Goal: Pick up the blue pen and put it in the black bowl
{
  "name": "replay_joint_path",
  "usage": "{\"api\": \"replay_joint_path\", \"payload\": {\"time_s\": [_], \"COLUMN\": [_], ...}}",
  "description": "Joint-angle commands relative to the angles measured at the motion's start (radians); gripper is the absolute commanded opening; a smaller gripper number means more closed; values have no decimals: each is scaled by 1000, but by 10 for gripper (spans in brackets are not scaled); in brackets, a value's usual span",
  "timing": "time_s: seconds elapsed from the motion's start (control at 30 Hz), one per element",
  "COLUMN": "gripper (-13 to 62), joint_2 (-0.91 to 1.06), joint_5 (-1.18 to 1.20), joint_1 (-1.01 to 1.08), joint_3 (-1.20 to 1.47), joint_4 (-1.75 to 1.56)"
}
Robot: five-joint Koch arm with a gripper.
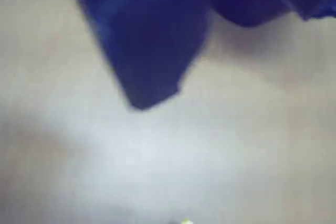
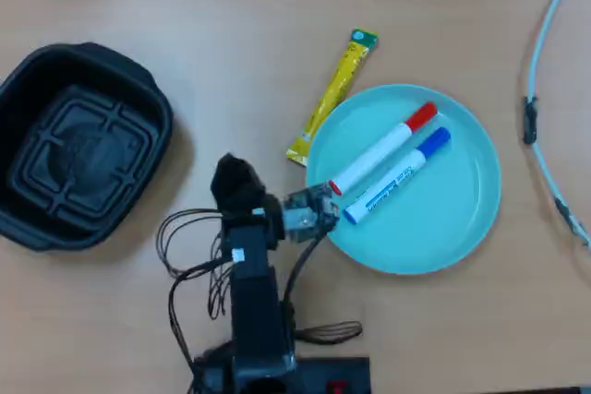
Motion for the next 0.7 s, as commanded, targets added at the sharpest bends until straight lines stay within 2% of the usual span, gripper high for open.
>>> {"api": "replay_joint_path", "payload": {"time_s": [0.0, 0.23, 0.5, 0.67], "gripper": [303, 303, 303, 302], "joint_2": [6, 8, 11, 8], "joint_5": [-64, -117, -359, -394], "joint_1": [64, 307, 390, 491], "joint_3": [-115, -143, -178, -176], "joint_4": [-23, -38, -72, -115]}}
